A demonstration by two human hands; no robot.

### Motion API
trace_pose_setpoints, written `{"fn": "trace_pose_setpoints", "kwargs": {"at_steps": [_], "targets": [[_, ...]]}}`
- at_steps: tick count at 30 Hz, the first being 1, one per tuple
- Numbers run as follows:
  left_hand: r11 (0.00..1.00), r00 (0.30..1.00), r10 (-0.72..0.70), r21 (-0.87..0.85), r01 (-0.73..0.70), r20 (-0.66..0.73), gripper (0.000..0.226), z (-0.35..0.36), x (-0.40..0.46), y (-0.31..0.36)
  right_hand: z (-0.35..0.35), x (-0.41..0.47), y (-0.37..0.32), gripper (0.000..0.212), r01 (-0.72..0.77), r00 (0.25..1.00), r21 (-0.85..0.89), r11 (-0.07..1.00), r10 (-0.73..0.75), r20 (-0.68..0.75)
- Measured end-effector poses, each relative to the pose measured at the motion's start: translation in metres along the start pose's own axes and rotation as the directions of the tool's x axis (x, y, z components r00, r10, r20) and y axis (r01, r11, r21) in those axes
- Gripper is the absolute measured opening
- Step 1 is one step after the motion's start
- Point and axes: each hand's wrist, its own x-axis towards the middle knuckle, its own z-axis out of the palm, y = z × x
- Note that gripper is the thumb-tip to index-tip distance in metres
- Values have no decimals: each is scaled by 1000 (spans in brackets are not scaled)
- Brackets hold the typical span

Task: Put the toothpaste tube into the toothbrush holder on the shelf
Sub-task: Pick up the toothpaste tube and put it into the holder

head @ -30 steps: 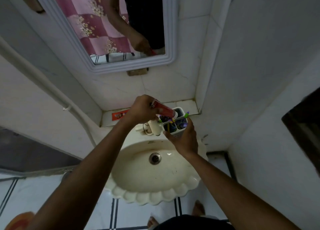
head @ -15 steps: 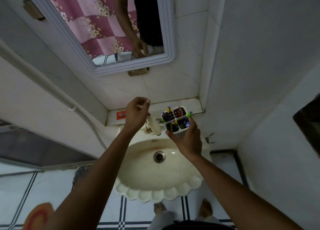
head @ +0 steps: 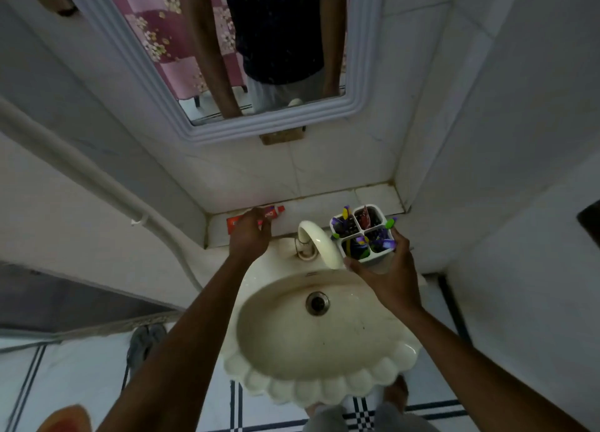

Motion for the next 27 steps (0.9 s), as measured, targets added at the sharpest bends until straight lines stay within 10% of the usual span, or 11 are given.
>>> {"fn": "trace_pose_setpoints", "kwargs": {"at_steps": [8,13,18,22,27], "targets": [[894,928,-58,433,-115,367,70,22,49,-20,4,0,-1,126,18,1000,29,999,-18,0],[765,961,6,618,-182,275,47,19,33,-19,5,-2,-2,124,27,1000,17,999,-27,0],[974,979,-114,213,77,167,39,-16,9,3,5,-1,-3,126,21,1000,24,1000,-21,7],[940,964,-42,-316,127,263,42,-68,-17,60,3,-4,-7,120,-8,1000,2,1000,8,14],[971,893,197,-209,-120,405,40,-111,-45,130,2,-6,-9,122,-29,999,4,1000,29,21]]}}
